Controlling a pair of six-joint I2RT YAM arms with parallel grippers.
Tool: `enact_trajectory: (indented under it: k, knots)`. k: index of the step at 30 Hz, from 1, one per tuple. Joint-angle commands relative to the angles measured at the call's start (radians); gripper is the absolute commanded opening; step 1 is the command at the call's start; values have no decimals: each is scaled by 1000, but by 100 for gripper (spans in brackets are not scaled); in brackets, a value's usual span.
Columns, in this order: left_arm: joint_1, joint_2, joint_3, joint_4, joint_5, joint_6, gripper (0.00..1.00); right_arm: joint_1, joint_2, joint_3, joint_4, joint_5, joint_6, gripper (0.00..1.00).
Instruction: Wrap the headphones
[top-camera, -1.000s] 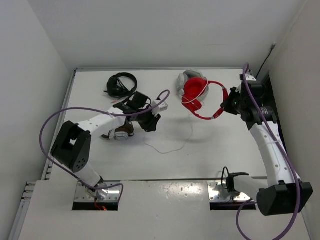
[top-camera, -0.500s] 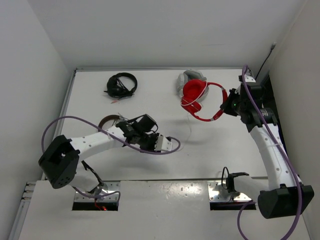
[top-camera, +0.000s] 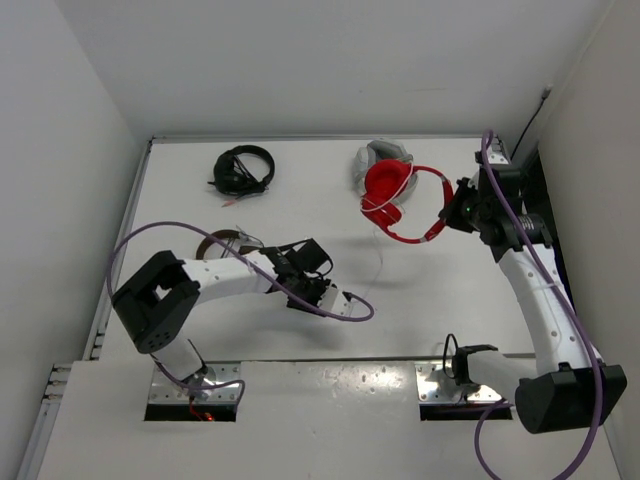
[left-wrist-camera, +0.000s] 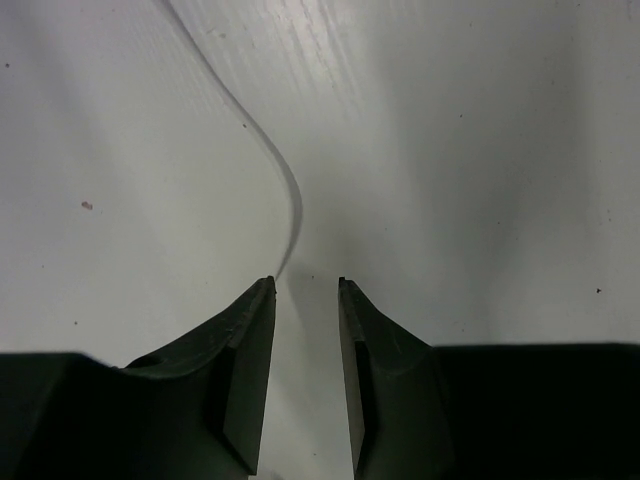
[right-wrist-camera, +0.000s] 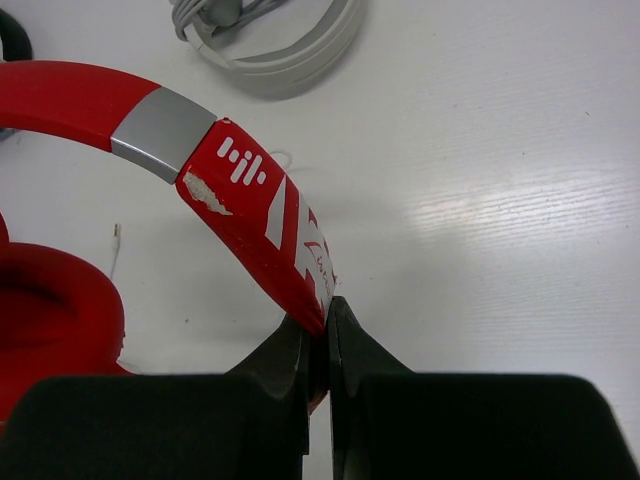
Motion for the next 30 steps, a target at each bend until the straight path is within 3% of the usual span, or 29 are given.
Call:
enact_trajectory:
  k: [1,20,30]
  knots:
    - [-29,30,59,8,14,58,37,-15,-9,2,77,-42,17,0]
    - [-87,240,167,-97,-39,110,33,-95,9,-7,77,-125,-1,0]
    - [-105,416,316,-373,-70,187,33,-127,9,-16,77,-155,-19,0]
